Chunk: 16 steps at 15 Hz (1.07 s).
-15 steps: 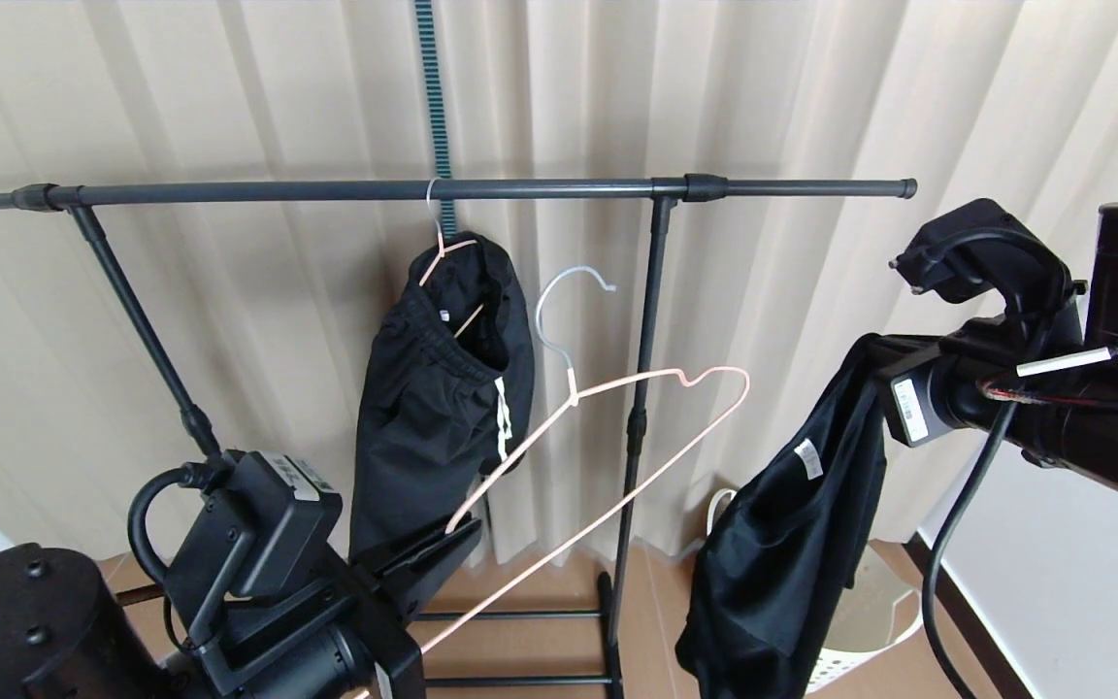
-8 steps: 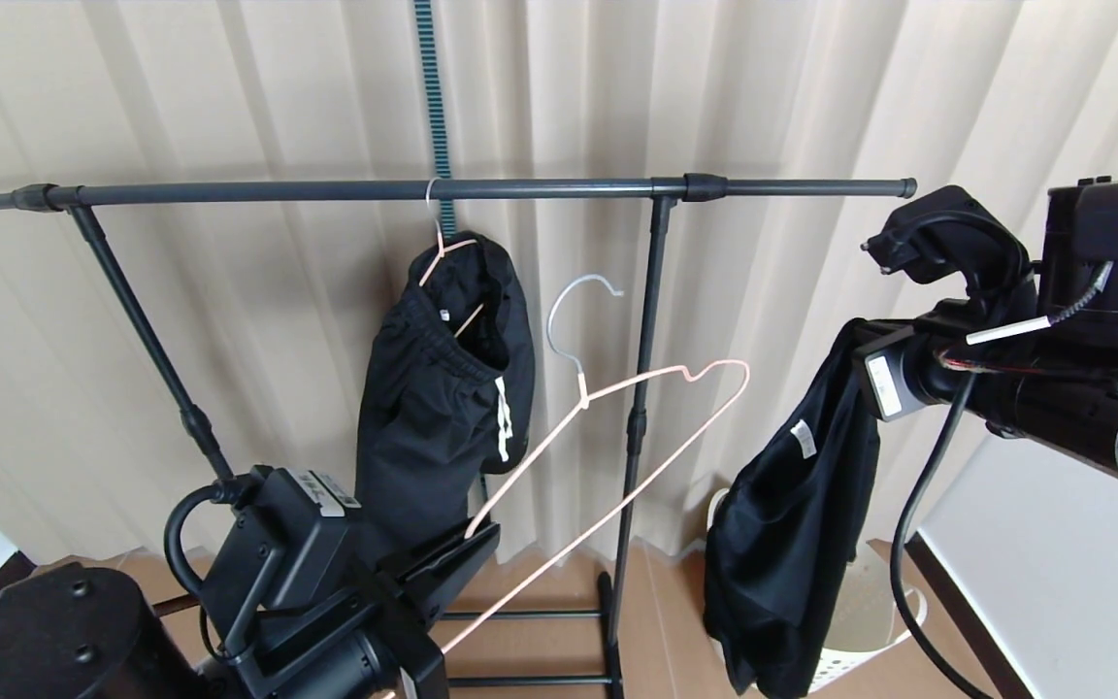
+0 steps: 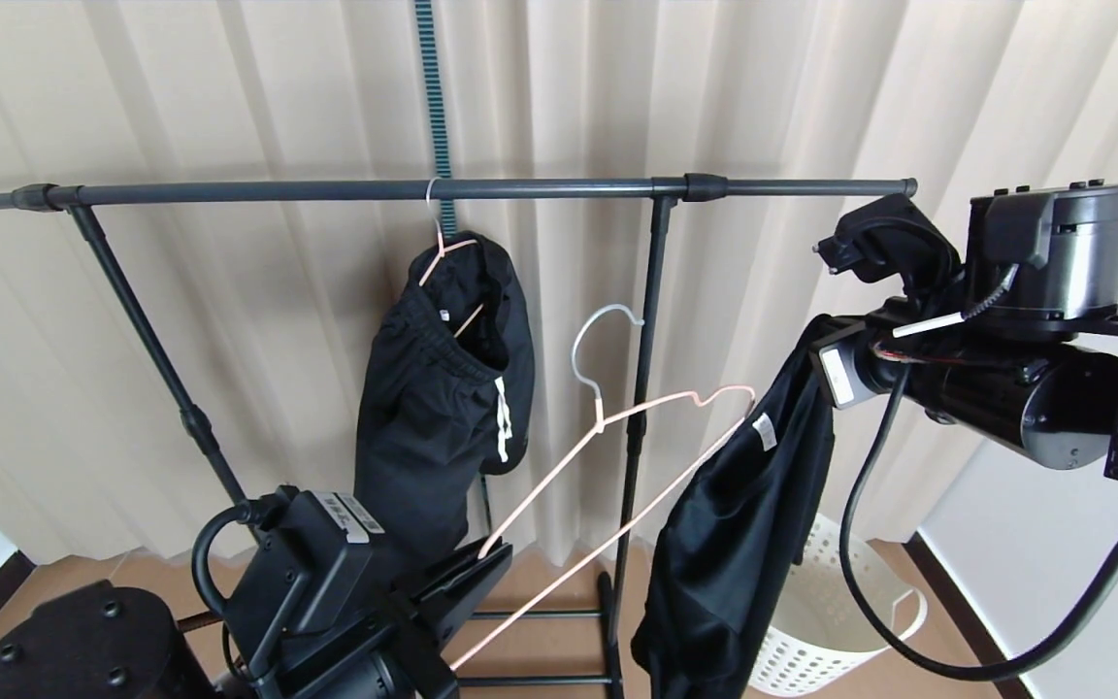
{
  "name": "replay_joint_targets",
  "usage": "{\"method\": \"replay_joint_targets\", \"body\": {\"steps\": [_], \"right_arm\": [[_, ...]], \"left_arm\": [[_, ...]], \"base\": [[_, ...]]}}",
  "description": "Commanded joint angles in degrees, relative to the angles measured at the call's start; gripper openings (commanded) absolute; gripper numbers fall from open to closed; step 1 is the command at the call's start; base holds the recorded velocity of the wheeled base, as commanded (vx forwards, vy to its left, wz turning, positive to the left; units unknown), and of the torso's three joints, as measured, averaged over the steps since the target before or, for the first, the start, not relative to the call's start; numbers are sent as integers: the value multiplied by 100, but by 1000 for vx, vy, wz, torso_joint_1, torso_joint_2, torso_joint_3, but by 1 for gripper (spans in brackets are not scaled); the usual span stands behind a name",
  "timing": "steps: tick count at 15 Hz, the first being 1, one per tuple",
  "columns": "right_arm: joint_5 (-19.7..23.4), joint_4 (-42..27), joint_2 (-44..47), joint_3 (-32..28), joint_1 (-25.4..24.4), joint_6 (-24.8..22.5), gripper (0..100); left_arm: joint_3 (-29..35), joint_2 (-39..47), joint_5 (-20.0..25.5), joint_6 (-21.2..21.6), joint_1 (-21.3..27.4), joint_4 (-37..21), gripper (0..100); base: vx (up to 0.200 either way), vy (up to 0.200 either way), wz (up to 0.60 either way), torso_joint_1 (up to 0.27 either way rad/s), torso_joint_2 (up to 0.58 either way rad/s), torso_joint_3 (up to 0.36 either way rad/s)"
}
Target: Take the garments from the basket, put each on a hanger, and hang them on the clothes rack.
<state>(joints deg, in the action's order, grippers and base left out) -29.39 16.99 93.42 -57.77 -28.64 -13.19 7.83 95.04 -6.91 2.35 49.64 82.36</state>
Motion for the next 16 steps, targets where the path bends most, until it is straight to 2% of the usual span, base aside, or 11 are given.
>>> {"method": "replay_joint_targets", "body": {"steps": [1, 13, 16], "right_arm": [[-14, 6, 142, -85, -2, 1, 0], [-172, 32, 528, -252, -54, 27, 0], [-207, 313, 634, -252, -142, 18, 0]], "left_arm": [[-27, -29, -3, 2, 2, -1, 0], [-27, -187, -3, -7, 55, -1, 0], [-27, -187, -3, -7, 55, -1, 0]], "base": [[0, 0, 0, 0, 0, 0], [0, 0, 0, 0, 0, 0], [0, 0, 0, 0, 0, 0]]}}
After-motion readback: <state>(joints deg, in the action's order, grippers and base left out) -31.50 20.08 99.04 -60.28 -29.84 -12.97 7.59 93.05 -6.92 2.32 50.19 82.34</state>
